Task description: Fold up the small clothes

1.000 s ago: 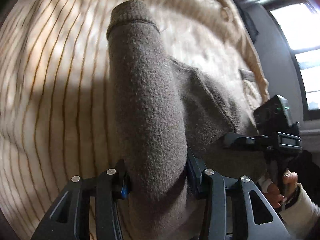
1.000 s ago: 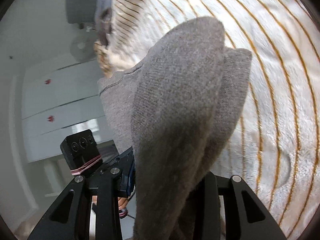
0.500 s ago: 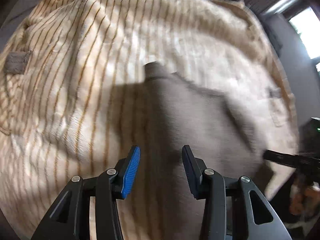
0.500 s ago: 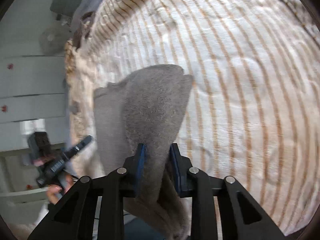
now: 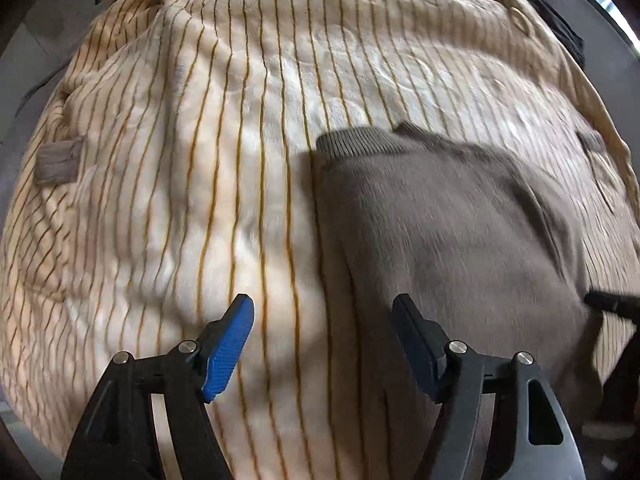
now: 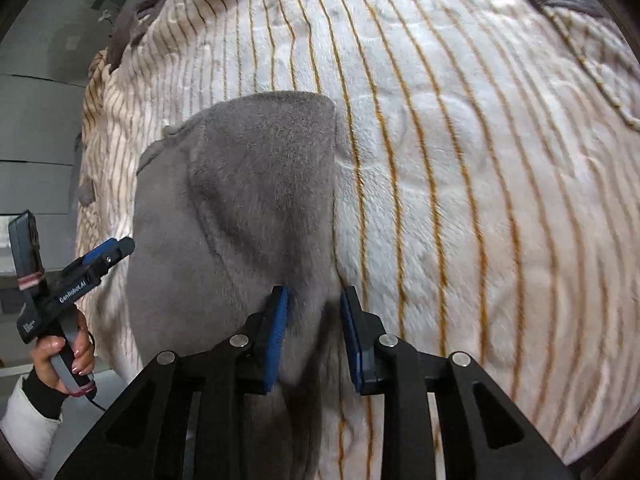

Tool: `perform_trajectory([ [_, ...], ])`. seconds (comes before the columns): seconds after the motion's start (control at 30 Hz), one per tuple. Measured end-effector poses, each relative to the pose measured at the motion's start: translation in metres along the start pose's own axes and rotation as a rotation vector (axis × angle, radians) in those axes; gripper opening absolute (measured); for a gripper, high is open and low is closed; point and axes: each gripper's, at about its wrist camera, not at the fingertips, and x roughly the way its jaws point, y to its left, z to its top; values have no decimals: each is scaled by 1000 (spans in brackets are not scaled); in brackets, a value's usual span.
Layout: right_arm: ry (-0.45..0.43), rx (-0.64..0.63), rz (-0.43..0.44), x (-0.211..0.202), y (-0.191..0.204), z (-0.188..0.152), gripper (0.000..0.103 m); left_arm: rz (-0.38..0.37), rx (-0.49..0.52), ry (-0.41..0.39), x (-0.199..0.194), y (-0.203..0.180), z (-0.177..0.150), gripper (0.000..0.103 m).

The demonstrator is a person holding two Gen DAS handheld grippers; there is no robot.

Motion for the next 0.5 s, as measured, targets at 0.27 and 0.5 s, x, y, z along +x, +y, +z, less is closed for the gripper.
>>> perform_trajectory([
  [0.27, 61, -55, 89, -31, 15, -33, 48, -98, 110, 65, -28, -31, -57, 73],
  [0.5, 158, -75, 38, -7, 25, -59, 7, -135, 85, 154, -5, -46, -83, 73],
])
